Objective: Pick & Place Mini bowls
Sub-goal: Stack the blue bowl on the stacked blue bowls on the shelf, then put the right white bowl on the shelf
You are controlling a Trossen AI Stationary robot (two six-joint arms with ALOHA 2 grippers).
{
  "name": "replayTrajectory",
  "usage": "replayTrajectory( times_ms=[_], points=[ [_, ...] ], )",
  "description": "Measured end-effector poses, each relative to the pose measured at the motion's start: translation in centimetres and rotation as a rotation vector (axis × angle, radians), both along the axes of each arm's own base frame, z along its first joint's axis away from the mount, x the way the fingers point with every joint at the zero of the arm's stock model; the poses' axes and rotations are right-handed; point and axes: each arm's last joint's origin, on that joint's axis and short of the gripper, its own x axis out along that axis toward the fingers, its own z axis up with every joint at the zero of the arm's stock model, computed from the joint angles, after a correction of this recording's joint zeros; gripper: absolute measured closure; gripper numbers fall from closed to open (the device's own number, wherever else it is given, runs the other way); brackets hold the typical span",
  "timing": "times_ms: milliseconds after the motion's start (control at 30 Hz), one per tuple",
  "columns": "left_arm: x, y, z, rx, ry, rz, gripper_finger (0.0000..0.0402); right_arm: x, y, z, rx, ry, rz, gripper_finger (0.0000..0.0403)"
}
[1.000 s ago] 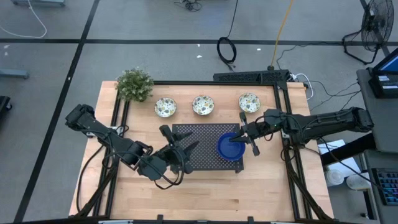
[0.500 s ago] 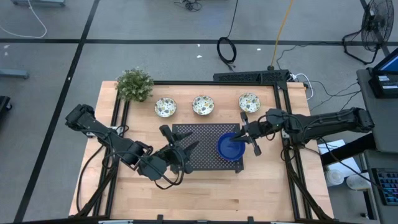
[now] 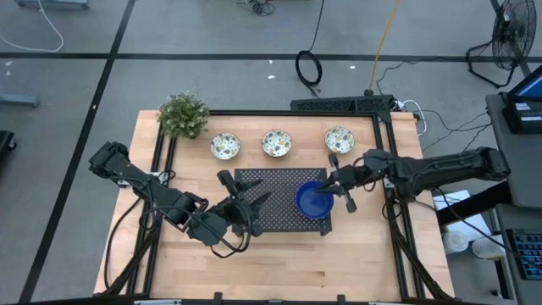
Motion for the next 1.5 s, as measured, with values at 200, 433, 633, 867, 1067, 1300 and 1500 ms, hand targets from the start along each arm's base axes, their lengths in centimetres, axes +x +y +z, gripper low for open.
replayTrajectory(
  times_ms=[200,433,633,867,1067,1300,1500],
  points=[
    [0.0,0.0,0.0,0.0,0.0,0.0,0.0215,-1.1,-1.0,1.2,-0.046,-0.072,-0.251,0.0403],
    [0.0,0.0,0.0,0.0,0.0,-0.001,0.0215,-2.7,-5.3,0.3,-0.089,0.136,-0.785,0.0386],
    [0.0,0.0,0.0,0.0,0.0,-0.001,0.0215,-4.7,-9.5,-2.2,0.025,0.385,-1.09,0.0331],
    [0.0,0.0,0.0,0.0,0.0,0.0,0.0215,-6.1,-13.5,-4.4,0.224,0.511,-1.303,0.0229],
    [0.0,0.0,0.0,-0.001,-0.001,0.0,0.0215,-6.5,-15.6,-6.6,0.321,0.63,-1.396,0.0172],
    [0.0,0.0,0.0,0.0,-0.001,0.0,0.0215,-6.7,-16.3,-7.6,0.341,0.692,-1.424,0.016],
    [0.0,0.0,0.0,0.0,-0.001,0.0,0.0215,-6.4,-16.6,-8.7,0.352,0.759,-1.418,0.0169]
  ],
)
